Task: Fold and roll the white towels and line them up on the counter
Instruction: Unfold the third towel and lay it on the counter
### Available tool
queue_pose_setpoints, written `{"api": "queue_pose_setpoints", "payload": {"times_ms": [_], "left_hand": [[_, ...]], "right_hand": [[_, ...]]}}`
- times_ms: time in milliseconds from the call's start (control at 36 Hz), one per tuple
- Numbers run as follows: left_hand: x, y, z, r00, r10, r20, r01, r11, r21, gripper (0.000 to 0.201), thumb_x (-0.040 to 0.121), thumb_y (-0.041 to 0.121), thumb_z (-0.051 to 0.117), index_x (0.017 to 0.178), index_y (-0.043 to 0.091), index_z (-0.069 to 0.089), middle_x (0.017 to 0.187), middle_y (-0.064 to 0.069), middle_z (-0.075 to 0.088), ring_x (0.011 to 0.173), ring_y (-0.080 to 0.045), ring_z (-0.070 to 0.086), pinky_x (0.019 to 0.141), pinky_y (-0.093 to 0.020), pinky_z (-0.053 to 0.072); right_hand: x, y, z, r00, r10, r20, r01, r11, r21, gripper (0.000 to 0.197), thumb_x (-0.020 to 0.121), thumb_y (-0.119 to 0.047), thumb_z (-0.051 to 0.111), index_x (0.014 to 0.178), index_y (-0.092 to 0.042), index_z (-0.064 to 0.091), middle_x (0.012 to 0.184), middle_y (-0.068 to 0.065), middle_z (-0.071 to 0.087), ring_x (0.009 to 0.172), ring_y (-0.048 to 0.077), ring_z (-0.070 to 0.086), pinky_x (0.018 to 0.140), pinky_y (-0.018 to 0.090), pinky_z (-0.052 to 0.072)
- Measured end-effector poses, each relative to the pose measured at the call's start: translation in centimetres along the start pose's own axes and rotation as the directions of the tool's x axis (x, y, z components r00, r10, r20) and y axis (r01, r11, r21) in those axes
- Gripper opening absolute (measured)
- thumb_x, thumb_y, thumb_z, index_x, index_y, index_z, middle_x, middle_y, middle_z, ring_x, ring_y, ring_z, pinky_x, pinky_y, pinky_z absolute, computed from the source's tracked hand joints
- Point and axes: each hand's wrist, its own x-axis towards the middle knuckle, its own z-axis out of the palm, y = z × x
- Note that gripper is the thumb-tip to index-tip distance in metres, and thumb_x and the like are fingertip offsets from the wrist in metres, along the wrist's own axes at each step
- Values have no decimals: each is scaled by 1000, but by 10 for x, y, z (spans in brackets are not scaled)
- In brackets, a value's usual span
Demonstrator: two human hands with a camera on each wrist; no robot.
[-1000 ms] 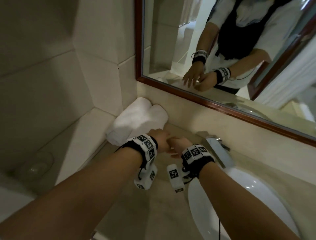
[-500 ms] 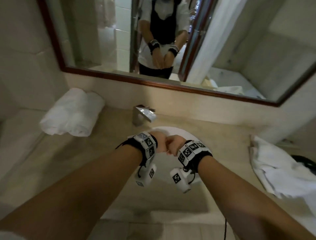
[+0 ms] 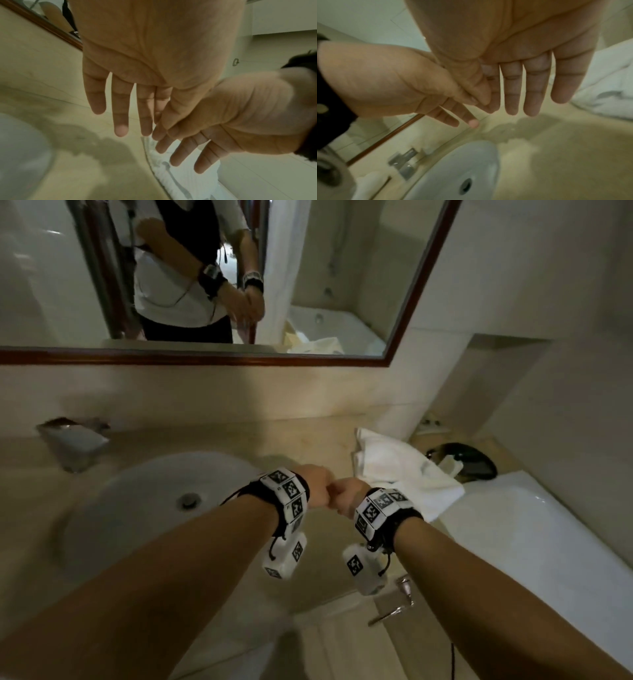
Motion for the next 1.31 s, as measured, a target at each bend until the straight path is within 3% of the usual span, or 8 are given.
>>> {"api": "queue_pose_setpoints", "payload": {"times_ms": [278, 444, 528, 639, 861, 1111, 1194, 1305], "left_hand": [[128, 95, 15, 996, -85, 10, 84, 957, -277, 47, 91, 28, 54, 136, 18, 45, 136, -7, 51, 119, -27, 52, 99, -33, 44], [161, 117, 26, 994, -91, 66, 108, 931, -350, 80, 87, 27, 62, 151, 26, 13, 151, -6, 33, 132, -27, 42, 104, -36, 41], [170, 121, 28, 996, -57, 65, 78, 916, -393, 98, 83, 30, 70, 152, 26, 0, 154, -6, 26, 137, -25, 35, 109, -38, 37], [179, 125, 30, 996, -54, 72, 77, 926, -370, 108, 77, 35, 76, 153, 24, 0, 153, -5, 31, 137, -25, 36, 111, -37, 34], [177, 107, 0, 990, -33, 141, 80, 937, -340, 37, 89, 25, 60, 125, 18, 56, 121, -6, 59, 110, -26, 58, 87, -34, 49], [134, 42, -91, 981, -193, 1, 193, 979, -72, 34, 99, 12, 42, 130, 8, 55, 129, -10, 58, 114, -27, 56, 74, -25, 37], [114, 19, -113, 958, -274, -83, 277, 961, 24, 33, 100, 16, 40, 127, 8, 57, 127, -10, 60, 115, -27, 57, 76, -24, 35], [92, -13, -134, 909, -371, -189, 389, 918, 71, 35, 101, 22, 40, 128, 8, 57, 131, -11, 57, 119, -28, 54, 95, -33, 40]], "right_hand": [[79, 163, -73, 1000, 23, 7, -21, 973, -230, 52, 84, -16, 64, 133, -12, 49, 140, 9, 47, 128, 25, 45, 103, 27, 36], [107, 218, -79, 995, -28, 98, 72, 875, -479, 85, 82, -38, 66, 149, -33, 13, 157, -2, 11, 145, 29, 12, 118, 45, 14], [110, 239, -70, 999, 29, 45, -5, 887, -461, 78, 84, -47, 59, 144, -42, 9, 154, 0, 14, 142, 33, 17, 114, 53, 20], [116, 233, -70, 993, -64, 102, 101, 904, -414, 50, 89, -39, 56, 136, -33, 40, 139, 2, 45, 127, 28, 45, 107, 44, 36], [114, 191, -130, 937, -325, 131, 349, 842, -411, 26, 82, -43, 63, 87, -18, 65, 91, 1, 64, 89, 21, 58, 83, 33, 46], [110, 179, -184, 959, -79, 271, 186, 900, -395, 23, 71, -39, 77, 90, -31, 68, 94, -9, 65, 90, 14, 59, 67, 22, 47], [115, 168, -184, 976, -101, 194, 177, 886, -428, 38, 76, -41, 71, 108, -22, 66, 104, -3, 66, 98, 20, 62, 85, 32, 51], [112, 136, -188, 986, -169, 3, 155, 896, -417, 41, 84, -44, 54, 117, -19, 56, 121, 3, 59, 99, 25, 57, 81, 30, 45]]}}
